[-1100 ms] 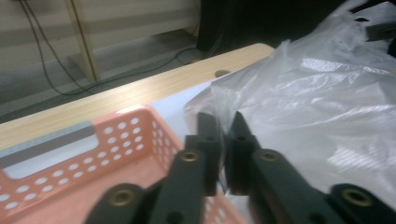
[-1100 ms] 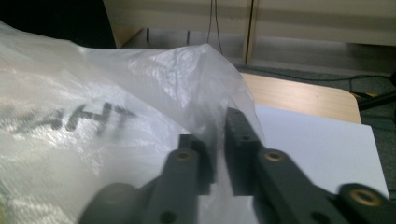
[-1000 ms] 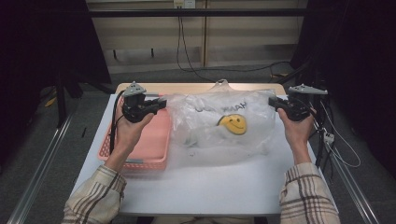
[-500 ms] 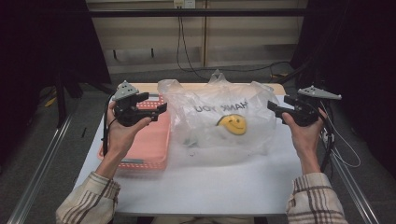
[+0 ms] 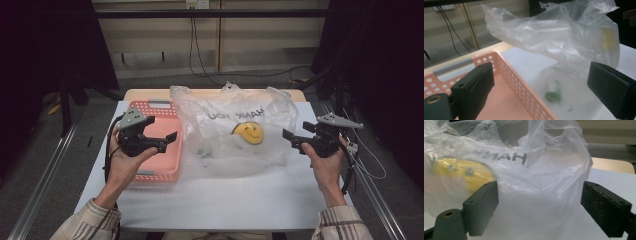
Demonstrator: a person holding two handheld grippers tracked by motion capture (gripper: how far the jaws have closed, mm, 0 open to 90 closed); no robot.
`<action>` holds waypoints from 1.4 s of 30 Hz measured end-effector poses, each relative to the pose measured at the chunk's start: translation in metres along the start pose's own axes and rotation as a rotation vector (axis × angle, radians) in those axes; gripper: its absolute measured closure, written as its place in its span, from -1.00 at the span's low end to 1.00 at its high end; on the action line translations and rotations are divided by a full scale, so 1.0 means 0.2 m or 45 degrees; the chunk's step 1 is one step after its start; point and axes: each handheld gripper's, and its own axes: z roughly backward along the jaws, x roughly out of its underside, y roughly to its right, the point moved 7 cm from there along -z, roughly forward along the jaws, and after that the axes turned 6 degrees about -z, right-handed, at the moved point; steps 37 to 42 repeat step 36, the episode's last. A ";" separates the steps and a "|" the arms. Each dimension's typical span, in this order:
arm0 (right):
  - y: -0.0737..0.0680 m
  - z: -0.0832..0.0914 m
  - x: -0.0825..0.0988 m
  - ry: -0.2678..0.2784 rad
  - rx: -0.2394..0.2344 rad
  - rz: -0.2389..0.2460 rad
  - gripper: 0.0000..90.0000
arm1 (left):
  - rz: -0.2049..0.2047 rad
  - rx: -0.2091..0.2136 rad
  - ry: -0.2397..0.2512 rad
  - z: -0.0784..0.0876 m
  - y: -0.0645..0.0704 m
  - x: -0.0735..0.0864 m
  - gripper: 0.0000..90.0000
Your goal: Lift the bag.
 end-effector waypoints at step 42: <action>-0.21 0.13 0.50 -0.087 0.002 0.064 -0.76 | 0.093 -0.027 -0.001 0.23 0.19 0.49 -0.90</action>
